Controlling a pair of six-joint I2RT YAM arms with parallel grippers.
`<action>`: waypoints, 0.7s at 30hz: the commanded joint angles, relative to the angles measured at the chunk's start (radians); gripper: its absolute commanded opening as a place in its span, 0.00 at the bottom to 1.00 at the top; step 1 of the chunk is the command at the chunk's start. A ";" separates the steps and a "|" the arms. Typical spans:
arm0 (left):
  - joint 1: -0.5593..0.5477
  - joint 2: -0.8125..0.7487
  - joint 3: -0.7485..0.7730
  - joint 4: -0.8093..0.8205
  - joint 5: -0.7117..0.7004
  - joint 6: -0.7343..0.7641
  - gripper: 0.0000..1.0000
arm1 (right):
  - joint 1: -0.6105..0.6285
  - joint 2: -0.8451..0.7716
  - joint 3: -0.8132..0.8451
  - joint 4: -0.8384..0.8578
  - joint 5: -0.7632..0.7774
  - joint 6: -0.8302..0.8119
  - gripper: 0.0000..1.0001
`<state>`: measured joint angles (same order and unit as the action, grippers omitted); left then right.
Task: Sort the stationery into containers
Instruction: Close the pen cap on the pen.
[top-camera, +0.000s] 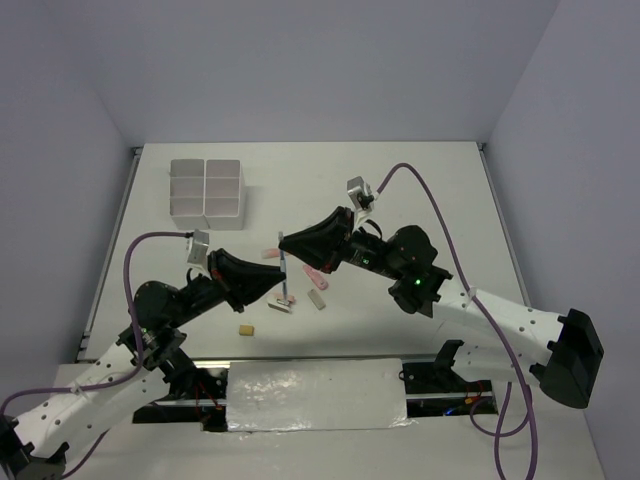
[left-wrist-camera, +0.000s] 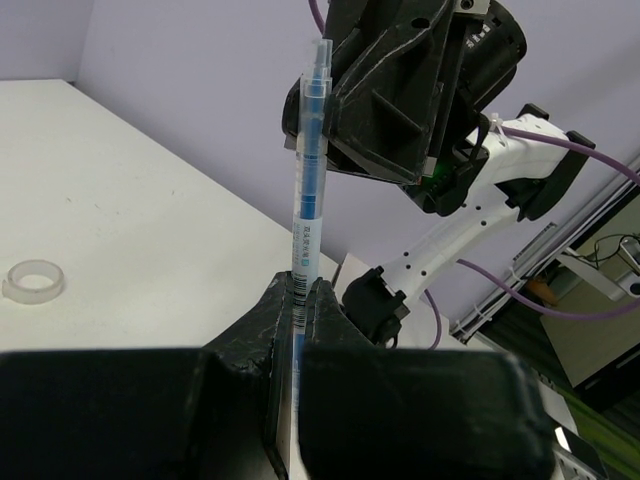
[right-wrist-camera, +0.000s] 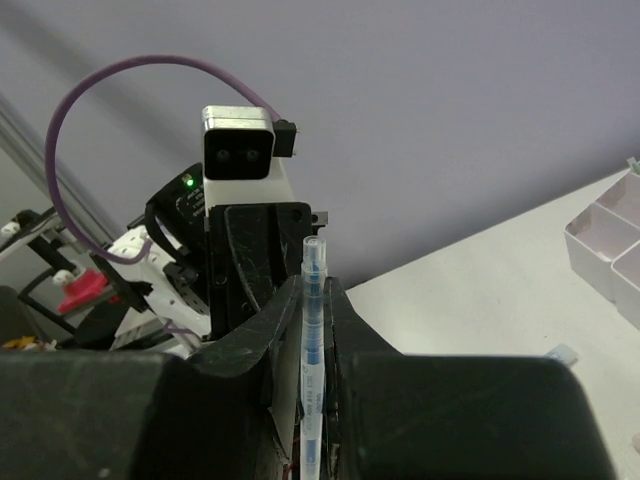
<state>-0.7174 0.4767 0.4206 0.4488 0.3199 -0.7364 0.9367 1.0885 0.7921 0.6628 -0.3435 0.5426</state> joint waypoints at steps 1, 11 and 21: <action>-0.002 -0.003 0.034 0.087 -0.024 0.012 0.00 | 0.016 -0.010 -0.020 0.027 -0.045 -0.041 0.15; -0.002 -0.001 0.038 0.077 -0.004 0.068 0.00 | 0.016 -0.025 -0.008 0.027 -0.068 -0.029 0.50; -0.002 0.007 0.038 0.105 0.030 0.054 0.00 | 0.017 0.022 0.012 0.005 -0.058 -0.033 0.46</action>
<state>-0.7177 0.4870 0.4210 0.4801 0.3260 -0.7033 0.9447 1.0931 0.7776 0.6628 -0.4015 0.5259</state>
